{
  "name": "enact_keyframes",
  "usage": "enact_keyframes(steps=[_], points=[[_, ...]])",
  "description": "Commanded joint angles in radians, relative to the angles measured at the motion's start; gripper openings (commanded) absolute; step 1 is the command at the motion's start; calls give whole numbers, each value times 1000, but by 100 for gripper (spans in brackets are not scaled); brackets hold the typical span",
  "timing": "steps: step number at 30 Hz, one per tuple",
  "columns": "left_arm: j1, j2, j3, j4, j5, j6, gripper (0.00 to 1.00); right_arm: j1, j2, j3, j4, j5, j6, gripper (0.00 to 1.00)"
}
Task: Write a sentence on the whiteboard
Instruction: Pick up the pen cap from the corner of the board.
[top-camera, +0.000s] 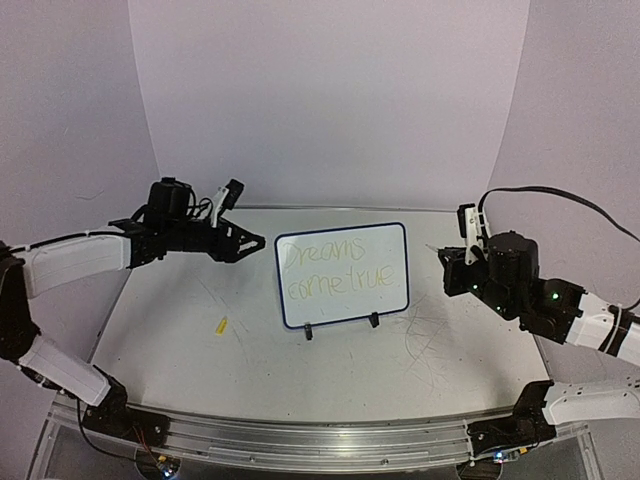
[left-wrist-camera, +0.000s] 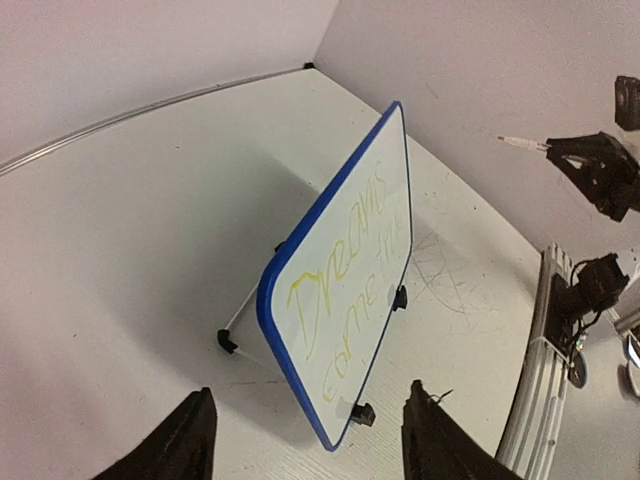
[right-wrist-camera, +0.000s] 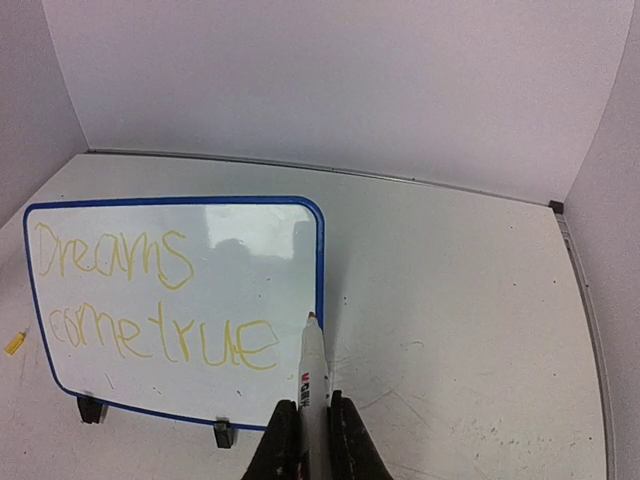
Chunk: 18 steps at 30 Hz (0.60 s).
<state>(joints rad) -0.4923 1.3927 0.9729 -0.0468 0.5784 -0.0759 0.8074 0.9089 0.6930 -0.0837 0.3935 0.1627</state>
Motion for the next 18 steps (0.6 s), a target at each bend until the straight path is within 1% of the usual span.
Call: enact_keyframes(steps=[1,3,5,8,11,15,18], points=[[-2,-189,-95,-154,-227,-246,85,-2,35,7,96,-30,-50,0],[-3,-220,-107,-257,-326,-343,86,-3,46,6,114,-50,-61,0],[-3,-205,-104,-388,-381,-391,85,-2,54,4,124,-67,-73,0],[-3,-127,-85,-501,-411,-401,77,-3,62,5,130,-96,-88,0],[-4,-46,-74,-536,-409,-386,64,-3,58,7,130,-120,-88,0],[-15,57,-68,-540,-418,-372,59,-3,35,1,133,-142,-68,0],[-37,118,-69,-540,-453,-365,60,-2,20,-5,133,-149,-49,0]])
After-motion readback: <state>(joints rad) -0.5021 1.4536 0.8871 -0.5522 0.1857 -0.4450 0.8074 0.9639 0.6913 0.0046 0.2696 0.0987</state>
